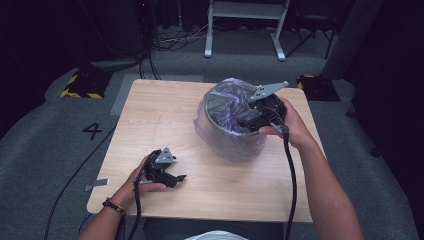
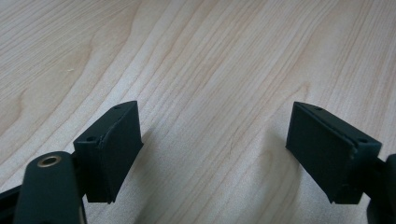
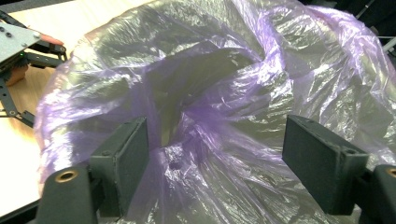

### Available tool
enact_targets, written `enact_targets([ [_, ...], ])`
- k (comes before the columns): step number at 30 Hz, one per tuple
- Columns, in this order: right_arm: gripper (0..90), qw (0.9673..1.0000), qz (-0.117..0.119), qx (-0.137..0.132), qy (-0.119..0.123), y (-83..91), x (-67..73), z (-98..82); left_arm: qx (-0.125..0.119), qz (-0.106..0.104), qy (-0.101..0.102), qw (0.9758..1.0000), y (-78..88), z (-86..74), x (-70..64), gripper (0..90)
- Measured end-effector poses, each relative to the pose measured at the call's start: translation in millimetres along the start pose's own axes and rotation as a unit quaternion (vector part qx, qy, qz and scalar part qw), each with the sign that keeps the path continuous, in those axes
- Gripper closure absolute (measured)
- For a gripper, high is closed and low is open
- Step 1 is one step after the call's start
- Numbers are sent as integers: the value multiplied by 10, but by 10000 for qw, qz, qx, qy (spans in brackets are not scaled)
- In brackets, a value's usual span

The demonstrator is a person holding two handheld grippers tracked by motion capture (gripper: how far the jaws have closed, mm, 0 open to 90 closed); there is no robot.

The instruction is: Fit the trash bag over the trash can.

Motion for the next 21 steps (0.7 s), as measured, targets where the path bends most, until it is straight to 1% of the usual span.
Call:
enact_targets([
  [8, 229, 10000, -39, -63, 25, 53, 12, -7, 0, 0, 0, 10000, 0, 0, 0, 179],
  [11, 223, 10000, -49, -25, 74, 66, 13, -30, 0, 0, 1, 10000, 0, 0, 0, 179],
  [21, 210, 9998, -78, -149, 97, 163, 36, -45, 0, 2, 2, 10000, 0, 0, 0, 179],
])
Point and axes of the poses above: each handheld gripper's, and its own axes: y roughly backward along the jaws, z roughly out of its top, x roughly to its left, the point moved 10 cm from there along -y, roughly forward along the jaws, and after that the axes turned 8 degrees about -x, right-handed, at the moved point
